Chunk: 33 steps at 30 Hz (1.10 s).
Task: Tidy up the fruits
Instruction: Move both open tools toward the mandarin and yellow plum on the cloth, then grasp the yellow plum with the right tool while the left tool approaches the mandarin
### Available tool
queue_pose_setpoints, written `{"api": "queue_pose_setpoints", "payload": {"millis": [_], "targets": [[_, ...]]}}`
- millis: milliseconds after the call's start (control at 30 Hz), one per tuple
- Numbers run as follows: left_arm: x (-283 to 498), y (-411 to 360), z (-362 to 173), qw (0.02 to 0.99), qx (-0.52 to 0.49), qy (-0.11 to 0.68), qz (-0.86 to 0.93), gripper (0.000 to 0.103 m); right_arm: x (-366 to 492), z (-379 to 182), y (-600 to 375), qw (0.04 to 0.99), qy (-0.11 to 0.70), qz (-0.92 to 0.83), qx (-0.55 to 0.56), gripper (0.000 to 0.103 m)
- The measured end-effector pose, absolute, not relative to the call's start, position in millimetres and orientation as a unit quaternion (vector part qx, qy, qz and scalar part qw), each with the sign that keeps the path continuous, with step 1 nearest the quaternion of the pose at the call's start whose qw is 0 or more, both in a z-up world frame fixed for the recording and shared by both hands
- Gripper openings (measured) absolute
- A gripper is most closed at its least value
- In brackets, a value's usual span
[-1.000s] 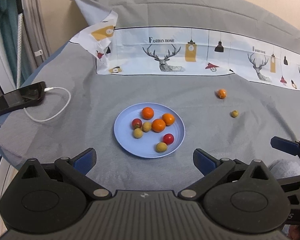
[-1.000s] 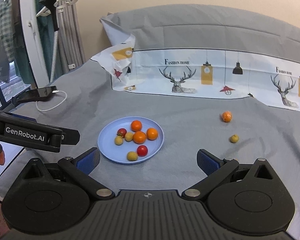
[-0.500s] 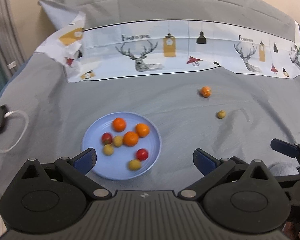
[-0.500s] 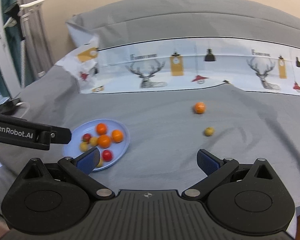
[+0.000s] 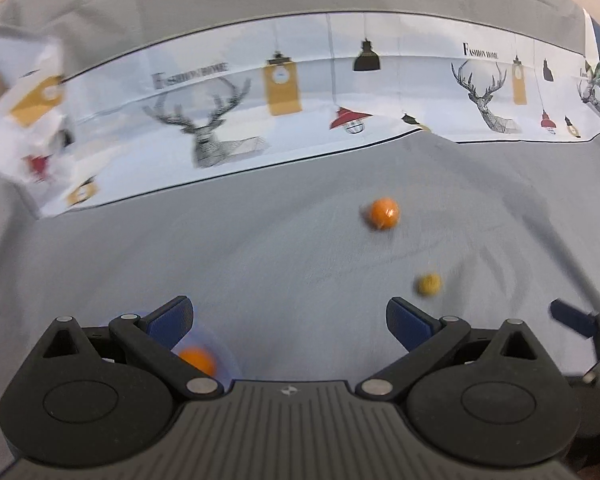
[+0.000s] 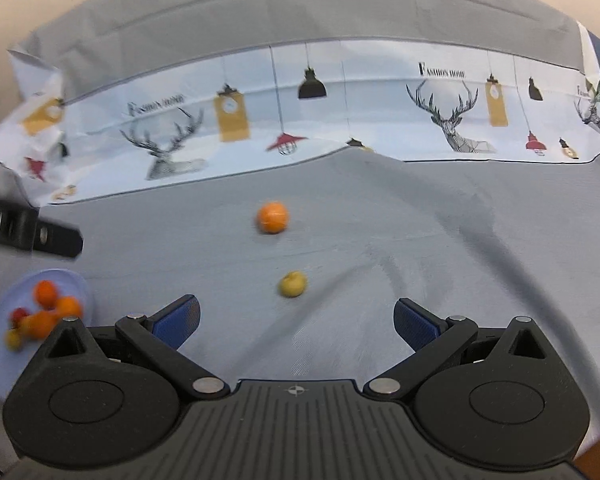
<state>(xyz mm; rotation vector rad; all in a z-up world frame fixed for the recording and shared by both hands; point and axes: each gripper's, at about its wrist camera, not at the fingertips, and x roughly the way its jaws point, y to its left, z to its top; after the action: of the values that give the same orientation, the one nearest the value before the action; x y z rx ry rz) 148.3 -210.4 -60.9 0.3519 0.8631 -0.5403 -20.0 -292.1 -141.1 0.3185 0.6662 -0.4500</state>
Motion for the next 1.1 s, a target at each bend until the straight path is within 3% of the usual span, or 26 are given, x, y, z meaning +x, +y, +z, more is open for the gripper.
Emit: {"api": "queue_pose_setpoints", "payload": {"millis": [267, 467, 567, 600, 633, 667, 700, 867, 1100], "targets": [[220, -309, -128, 0.830, 0.211, 0.419, -0.301, 0.103, 55, -214, -340, 0.906, 0.348, -0.195, 0.142, 0.102], [255, -358, -174, 0.809, 0.209, 0.452, -0.312, 0.103, 64, -245, -355, 0.914, 0.344, -0.186, 0.108, 0.083], [259, -369, -182, 0.807, 0.211, 0.450, -0.319, 0.102, 61, -245, -357, 0.915, 0.341, -0.188, 0.109, 0.080], [257, -369, -183, 0.809, 0.212, 0.443, -0.322, 0.100, 60, -245, -357, 0.914, 0.340, -0.192, 0.106, 0.070], [254, -370, -183, 0.810, 0.212, 0.435, -0.330, 0.081, 60, -244, -356, 0.915, 0.339, -0.193, 0.105, 0.062], [253, -373, -184, 0.801, 0.215, 0.441, -0.344, 0.051, 58, -242, -356, 0.916, 0.337, -0.188, 0.106, 0.037], [254, -375, -186, 0.790, 0.215, 0.453, -0.353, 0.038, 58, -240, -354, 0.918, 0.336, -0.185, 0.104, 0.026], [245, -364, -178, 0.795, 0.212, 0.449, -0.348, 0.039, 54, -237, -360, 0.915, 0.328, -0.201, 0.120, 0.026], [198, -307, -118, 0.820, 0.201, 0.430, -0.321, 0.039, 36, -219, -368, 0.910, 0.310, -0.242, 0.132, 0.026]]}}
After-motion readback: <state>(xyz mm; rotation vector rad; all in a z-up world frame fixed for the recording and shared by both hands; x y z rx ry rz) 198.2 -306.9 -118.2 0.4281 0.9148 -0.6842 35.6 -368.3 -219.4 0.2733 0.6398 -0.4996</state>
